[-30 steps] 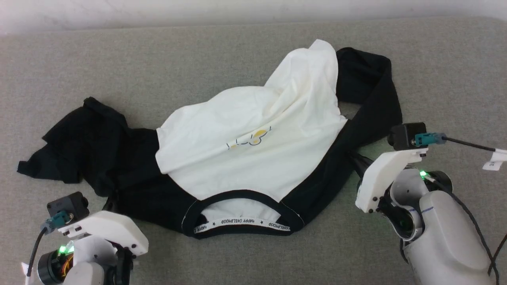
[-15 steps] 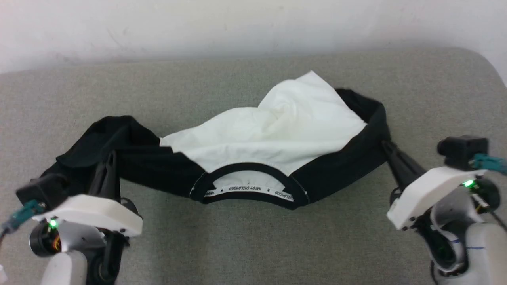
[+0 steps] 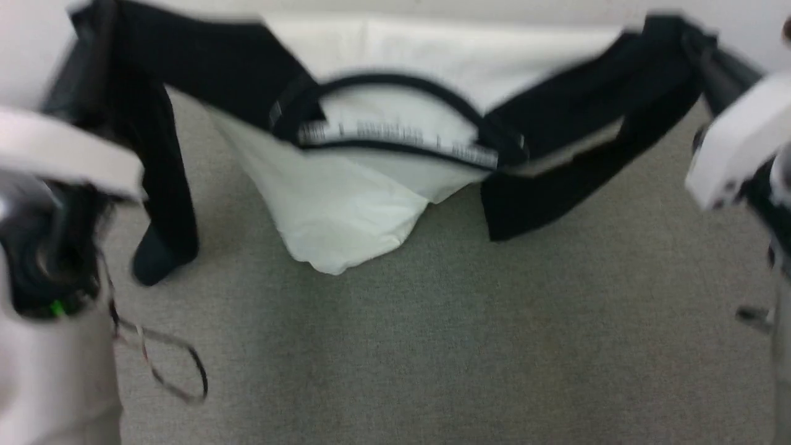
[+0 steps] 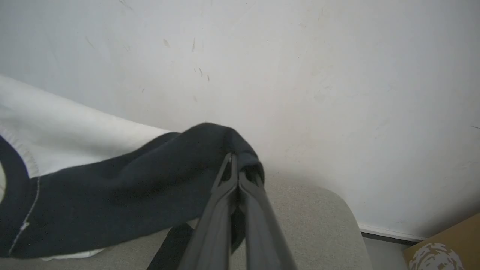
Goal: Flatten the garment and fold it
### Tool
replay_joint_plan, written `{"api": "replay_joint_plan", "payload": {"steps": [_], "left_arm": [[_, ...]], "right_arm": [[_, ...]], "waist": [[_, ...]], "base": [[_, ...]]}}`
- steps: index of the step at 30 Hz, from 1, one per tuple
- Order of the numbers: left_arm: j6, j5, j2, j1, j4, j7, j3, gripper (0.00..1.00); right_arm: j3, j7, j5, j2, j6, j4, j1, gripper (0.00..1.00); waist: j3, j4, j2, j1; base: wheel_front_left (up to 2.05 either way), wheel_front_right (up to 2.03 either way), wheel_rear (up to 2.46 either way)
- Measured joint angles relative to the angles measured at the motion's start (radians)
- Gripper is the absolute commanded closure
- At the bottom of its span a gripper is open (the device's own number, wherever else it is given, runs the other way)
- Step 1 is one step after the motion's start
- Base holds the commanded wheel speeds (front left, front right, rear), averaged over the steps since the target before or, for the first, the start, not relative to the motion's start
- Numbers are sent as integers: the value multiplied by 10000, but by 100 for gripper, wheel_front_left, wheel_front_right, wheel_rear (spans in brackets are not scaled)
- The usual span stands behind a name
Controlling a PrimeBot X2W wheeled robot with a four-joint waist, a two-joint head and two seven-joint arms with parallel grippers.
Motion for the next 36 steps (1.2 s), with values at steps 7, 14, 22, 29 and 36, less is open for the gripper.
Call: {"api": "replay_joint_plan", "payload": {"steps": [7,14,22,29,36], "left_arm": [[665,-123,238,-3413,1661,-15,539,100],[972,-25,554,-6410,3400,-711,890,100],[1064,-54,527,-8622,4410,-1918,1279,100],[637,-46,658,-8780,5292,-2418,1363,100],[-17,635,1158,-6677,5927,-2460,809,100]], "right_arm": [[616,268,-163,-767,4,2151,-3701,100],[965,-669,-646,-792,19,3965,-6991,100],[894,-2234,-1626,-479,29,5273,-9530,100],[1060,-3104,-1643,-228,29,6358,-9901,100],[1676,-2920,-337,-136,27,7152,-7858,100]], "waist": [[1001,-141,0,1],[2302,-281,0,3],[3732,-349,0,3],[4508,-252,1,3],[4292,-29,1,0]], "base": [[0,0,0],[0,0,0],[0,0,0],[0,0,0],[0,0,0]]}}
